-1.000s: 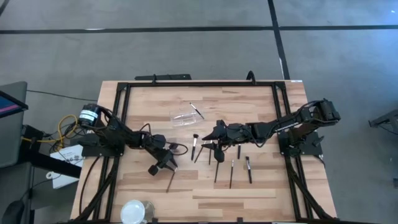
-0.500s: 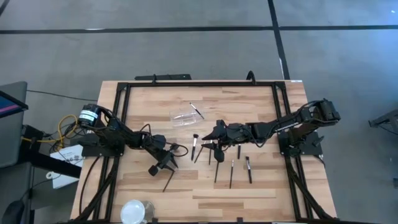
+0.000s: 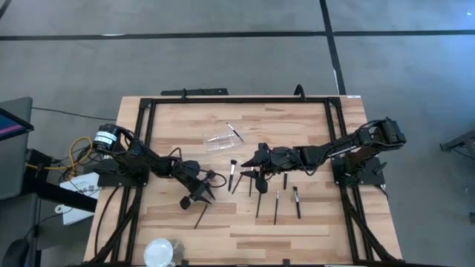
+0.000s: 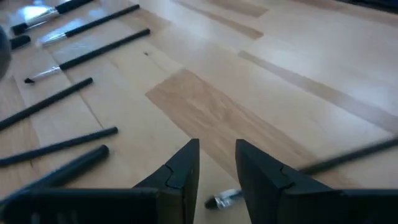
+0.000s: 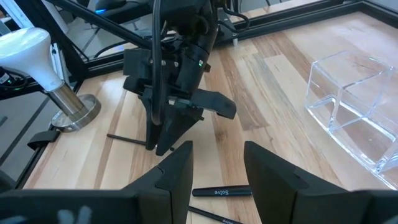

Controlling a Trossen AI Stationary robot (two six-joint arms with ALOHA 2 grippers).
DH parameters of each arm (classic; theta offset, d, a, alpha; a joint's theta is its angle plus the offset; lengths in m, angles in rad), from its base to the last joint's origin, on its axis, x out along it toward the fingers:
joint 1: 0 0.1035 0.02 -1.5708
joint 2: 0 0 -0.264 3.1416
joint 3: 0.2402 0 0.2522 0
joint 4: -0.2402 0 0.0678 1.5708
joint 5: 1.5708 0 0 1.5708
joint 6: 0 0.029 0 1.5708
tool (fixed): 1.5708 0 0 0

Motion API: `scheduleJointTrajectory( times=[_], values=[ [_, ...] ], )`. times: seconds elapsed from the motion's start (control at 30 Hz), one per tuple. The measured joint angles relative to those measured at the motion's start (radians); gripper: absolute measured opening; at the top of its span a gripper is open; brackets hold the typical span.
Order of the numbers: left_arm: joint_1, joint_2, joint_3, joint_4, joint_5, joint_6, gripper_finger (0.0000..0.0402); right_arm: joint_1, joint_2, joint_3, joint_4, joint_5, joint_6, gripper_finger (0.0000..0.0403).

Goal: Put items in baskets/containers
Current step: Put the black eyeshadow brush into the transparent organizer

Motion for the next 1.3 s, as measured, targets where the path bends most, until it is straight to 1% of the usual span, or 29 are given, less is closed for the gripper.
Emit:
scheduleJointTrajectory(
  times=[0.13, 0.27, 0.43, 0.5, 0.67, 0.8, 0.9, 0.93, 1.0, 1.03, 1.1, 1.23, 1.3],
  values=[
    [-0.003, 0.0, 0.046, -0.115, -0.005, -0.04, 0.0102, 0.0, 0.0, 0.0, 0.0, 0.0, 0.0, 0.0134],
    [-0.025, -0.002, 0.067, -0.206, -0.091, -0.042, 0.0102, -0.001, 0.0, 0.0, 0.0, 0.0, -0.001, 0.0134],
    [-0.066, -0.012, 0.087, -0.253, -0.165, -0.047, 0.0102, -0.001, 0.0, 0.0, -0.003, 0.0, -0.001, 0.0134],
    [-0.075, -0.035, 0.088, -0.283, -0.206, -0.043, 0.0102, -0.001, 0.0, 0.0, -0.004, 0.0, -0.001, 0.0134],
    [-0.049, -0.168, 0.087, -0.448, -0.356, -0.047, 0.0102, -0.001, 0.0, 0.0, -0.003, 0.0, -0.001, 0.0134],
    [-0.029, -0.254, 0.087, -0.529, -0.375, -0.071, 0.0102, -0.001, 0.0, 0.0, -0.003, 0.0, -0.001, 0.0134],
    [-0.018, -0.288, 0.087, -0.56, -0.394, -0.073, 0.0102, 0.0, 0.0, 0.001, -0.003, 0.0, -0.001, 0.0134],
    [-0.019, -0.295, 0.086, -0.563, -0.39, -0.073, 0.0102, 0.0, 0.0, 0.001, -0.003, 0.0, -0.001, 0.0134],
    [-0.029, -0.311, 0.087, -0.557, -0.341, -0.079, 0.0102, 0.0, 0.0, 0.001, -0.003, -0.001, -0.001, 0.0134],
    [-0.037, -0.318, 0.087, -0.555, -0.319, -0.101, 0.0102, 0.0, 0.0, 0.001, -0.003, -0.001, 0.0, 0.0134],
    [-0.055, -0.327, 0.087, -0.554, -0.314, -0.183, 0.0102, 0.0, 0.0, 0.001, -0.003, -0.001, 0.0, 0.0134],
    [-0.079, -0.318, 0.087, -0.554, -0.349, -0.479, 0.0102, 0.0, 0.0, 0.001, -0.001, -0.001, 0.0, 0.0134],
    [-0.104, -0.304, 0.085, -0.556, -0.355, -0.596, 0.0102, 0.0, 0.0, 0.001, -0.001, -0.001, 0.0, 0.0134]
  ],
)
